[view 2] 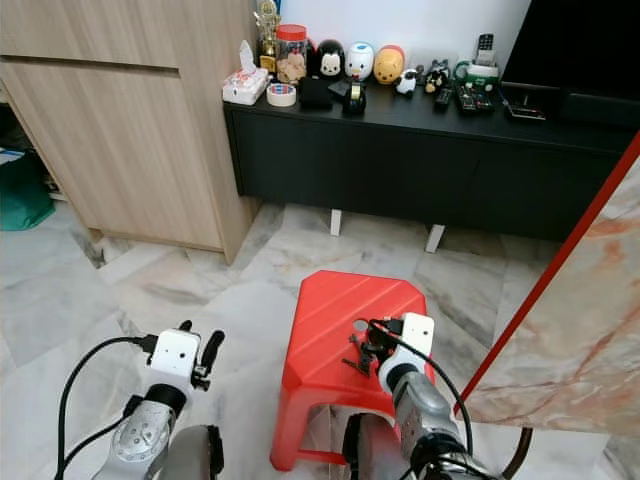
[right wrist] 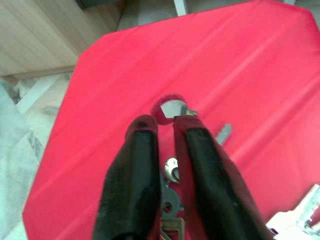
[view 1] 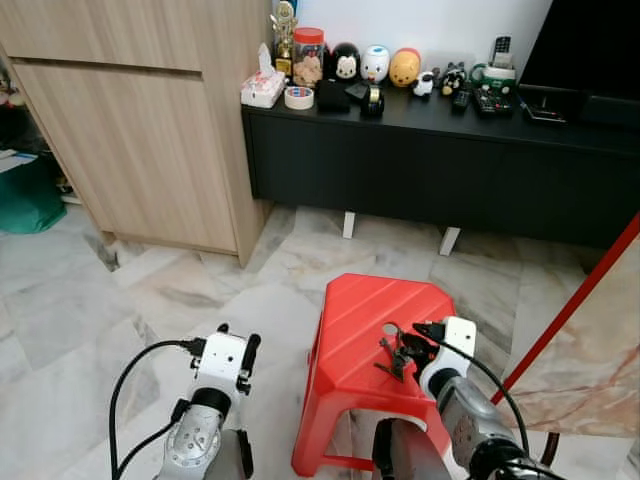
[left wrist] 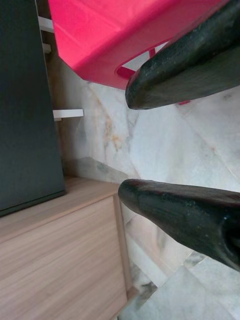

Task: Hang keys on a hook

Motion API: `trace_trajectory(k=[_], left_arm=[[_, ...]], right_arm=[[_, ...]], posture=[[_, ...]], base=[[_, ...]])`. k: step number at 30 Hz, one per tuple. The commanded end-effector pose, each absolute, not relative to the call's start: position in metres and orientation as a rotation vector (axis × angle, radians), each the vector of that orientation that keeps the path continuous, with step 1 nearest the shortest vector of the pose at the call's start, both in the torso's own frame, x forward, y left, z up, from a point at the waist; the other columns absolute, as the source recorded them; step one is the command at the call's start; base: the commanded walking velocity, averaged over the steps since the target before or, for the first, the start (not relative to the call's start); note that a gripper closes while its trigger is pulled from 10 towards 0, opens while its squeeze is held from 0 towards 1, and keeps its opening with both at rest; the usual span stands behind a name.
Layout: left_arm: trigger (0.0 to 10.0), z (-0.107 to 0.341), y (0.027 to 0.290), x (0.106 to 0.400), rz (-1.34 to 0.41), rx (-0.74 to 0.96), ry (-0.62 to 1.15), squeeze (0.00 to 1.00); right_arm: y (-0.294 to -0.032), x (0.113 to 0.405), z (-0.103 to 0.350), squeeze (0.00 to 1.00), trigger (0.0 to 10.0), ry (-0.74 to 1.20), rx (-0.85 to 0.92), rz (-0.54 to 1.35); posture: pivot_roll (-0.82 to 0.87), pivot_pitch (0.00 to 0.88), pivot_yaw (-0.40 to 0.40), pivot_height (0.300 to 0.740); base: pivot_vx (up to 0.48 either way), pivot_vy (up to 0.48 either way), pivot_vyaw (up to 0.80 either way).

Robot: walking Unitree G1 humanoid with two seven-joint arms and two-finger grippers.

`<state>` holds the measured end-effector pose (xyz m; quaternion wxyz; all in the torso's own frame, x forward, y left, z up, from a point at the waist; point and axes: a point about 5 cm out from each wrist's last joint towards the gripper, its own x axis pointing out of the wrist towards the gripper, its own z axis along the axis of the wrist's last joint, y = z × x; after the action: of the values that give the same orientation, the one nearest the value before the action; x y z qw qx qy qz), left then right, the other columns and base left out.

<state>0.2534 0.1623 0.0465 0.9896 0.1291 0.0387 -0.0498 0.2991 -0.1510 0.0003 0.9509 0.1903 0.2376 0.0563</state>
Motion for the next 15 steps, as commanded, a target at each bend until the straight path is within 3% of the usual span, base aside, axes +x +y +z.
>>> trace_trajectory(k=[1,15], left_arm=[[10.0,0.046,0.163,0.254,-0.107,0.283,0.077,0.00],[10.0,0.046,0.164,0.252,-0.099,0.284,0.077,0.00]], right_arm=[[-0.152,0.303,0.004,1.00,10.0,0.475,0.394,0.122],[-0.140,0.298,-0.005,1.00,10.0,0.579,0.369,0.158]], posture=[[0.10,0.036,-0.080,0.568],[0.10,0.047,-0.088,0.568]], base=[[0.000,0.000,0.00],[0.000,0.000,0.00]])
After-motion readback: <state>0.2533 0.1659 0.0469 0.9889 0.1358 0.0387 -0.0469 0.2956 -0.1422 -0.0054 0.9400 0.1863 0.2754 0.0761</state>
